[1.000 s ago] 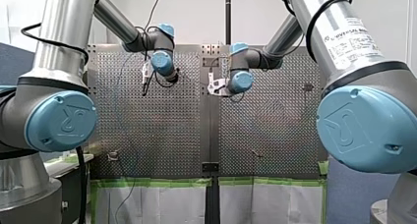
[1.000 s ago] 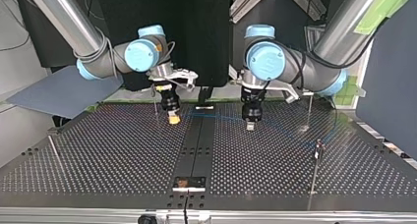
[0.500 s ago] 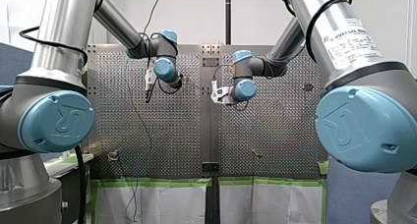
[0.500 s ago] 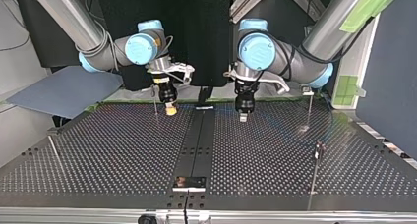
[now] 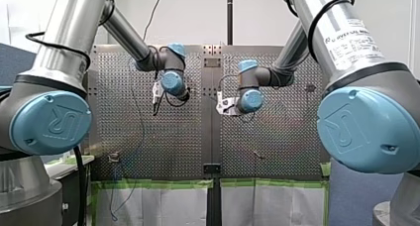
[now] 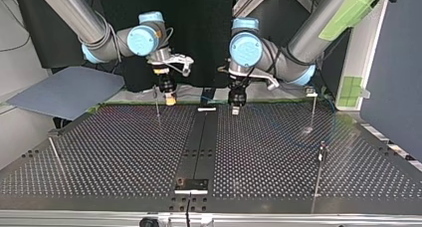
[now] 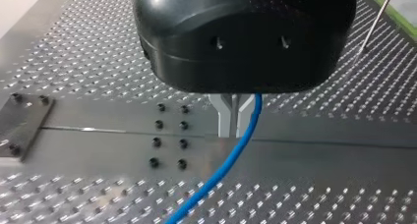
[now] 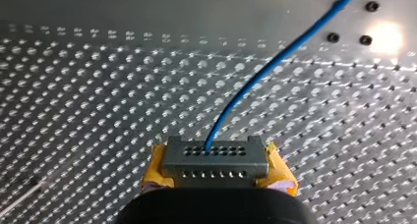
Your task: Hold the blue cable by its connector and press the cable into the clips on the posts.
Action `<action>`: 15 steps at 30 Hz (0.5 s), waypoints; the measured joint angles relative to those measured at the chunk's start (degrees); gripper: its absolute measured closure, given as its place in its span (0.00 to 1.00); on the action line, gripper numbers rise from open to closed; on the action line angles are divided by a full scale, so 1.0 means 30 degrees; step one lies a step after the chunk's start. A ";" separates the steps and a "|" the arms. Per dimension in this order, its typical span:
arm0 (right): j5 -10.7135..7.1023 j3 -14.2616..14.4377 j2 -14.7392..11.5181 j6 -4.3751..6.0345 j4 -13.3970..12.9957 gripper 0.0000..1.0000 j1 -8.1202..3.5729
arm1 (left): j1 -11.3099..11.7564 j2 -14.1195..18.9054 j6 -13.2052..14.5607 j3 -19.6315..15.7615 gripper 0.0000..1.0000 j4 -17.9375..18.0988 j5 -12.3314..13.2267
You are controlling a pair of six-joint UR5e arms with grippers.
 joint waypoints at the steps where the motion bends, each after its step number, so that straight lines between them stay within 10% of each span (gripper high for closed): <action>1: 0.0003 0.0117 0.0004 0.0004 -0.0078 1.00 -0.0024 | -0.0113 -0.0180 -0.0005 -0.0001 0.99 0.0050 -0.0037; 15: 0.0534 0.1090 0.0031 -0.0018 -0.0760 1.00 -0.0209 | -0.1515 -0.1579 -0.0059 -0.0003 0.99 0.0716 -0.0596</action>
